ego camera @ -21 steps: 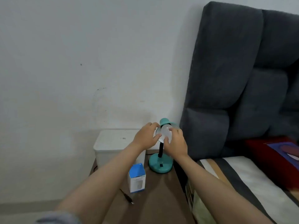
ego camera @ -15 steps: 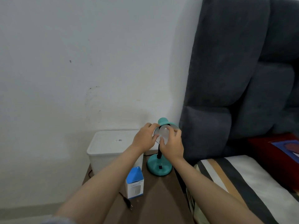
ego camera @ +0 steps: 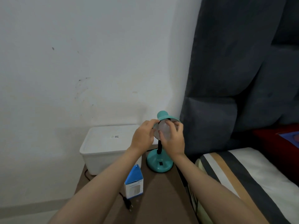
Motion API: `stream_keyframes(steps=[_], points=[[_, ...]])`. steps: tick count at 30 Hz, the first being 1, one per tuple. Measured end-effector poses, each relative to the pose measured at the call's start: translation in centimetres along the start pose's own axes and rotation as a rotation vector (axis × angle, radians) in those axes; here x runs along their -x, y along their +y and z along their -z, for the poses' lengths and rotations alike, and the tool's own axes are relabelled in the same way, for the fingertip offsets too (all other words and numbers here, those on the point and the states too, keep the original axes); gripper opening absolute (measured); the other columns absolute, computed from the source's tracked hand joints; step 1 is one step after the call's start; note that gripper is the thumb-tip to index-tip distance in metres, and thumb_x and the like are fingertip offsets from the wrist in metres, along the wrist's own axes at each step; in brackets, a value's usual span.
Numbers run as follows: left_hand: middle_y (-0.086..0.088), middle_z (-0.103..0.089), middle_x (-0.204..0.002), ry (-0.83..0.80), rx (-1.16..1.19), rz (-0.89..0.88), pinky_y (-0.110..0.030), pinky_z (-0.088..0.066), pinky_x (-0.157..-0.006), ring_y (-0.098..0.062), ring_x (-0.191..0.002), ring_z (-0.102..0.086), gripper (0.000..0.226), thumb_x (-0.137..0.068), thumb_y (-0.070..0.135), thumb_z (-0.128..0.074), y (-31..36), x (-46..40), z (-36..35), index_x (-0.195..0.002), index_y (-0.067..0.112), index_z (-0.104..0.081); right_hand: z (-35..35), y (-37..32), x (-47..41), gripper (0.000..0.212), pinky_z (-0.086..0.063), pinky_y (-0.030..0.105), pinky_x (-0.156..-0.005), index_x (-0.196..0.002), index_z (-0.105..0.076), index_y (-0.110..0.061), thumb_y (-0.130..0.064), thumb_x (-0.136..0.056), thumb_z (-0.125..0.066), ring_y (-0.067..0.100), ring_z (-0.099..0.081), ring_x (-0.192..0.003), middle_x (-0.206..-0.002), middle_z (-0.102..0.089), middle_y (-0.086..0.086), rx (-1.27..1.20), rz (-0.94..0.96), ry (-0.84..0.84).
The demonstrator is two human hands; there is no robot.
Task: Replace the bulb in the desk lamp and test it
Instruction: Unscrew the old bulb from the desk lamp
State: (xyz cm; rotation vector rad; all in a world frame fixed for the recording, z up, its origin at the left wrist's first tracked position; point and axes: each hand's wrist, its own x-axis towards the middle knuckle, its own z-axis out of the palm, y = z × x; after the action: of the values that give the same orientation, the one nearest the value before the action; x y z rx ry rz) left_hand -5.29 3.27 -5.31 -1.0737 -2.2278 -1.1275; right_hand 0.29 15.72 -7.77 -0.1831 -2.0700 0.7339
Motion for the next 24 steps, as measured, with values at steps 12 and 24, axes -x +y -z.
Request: stream_keyframes(steps=[12, 24], points=[[-0.011, -0.065, -0.096, -0.044, 0.053, 0.001, -0.047, -0.053, -0.073, -0.027, -0.087, -0.062, 0.037, -0.082, -0.004, -0.054, 0.0, -0.4, 0.4, -0.113, 0.015, -0.059, 0.7, 0.0, 0.4, 0.06, -0.056, 0.039, -0.074, -0.129, -0.045, -0.016, -0.022, -0.075, -0.074, 0.029, -0.053, -0.11, -0.127, -0.045, 0.012, 0.083, 0.021, -0.015], [-0.014, -0.064, -0.096, -0.046, 0.05, -0.026, -0.046, -0.053, -0.073, -0.029, -0.088, -0.062, 0.037, -0.082, -0.008, -0.053, -0.3, -0.5, 0.7, -0.112, 0.012, -0.06, 0.9, -0.6, -0.1, 0.053, -0.054, 0.046, -0.08, -0.124, -0.053, -0.018, -0.004, -0.075, -0.067, 0.034, -0.05, -0.11, -0.131, -0.046, 0.011, 0.138, 0.027, -0.087]])
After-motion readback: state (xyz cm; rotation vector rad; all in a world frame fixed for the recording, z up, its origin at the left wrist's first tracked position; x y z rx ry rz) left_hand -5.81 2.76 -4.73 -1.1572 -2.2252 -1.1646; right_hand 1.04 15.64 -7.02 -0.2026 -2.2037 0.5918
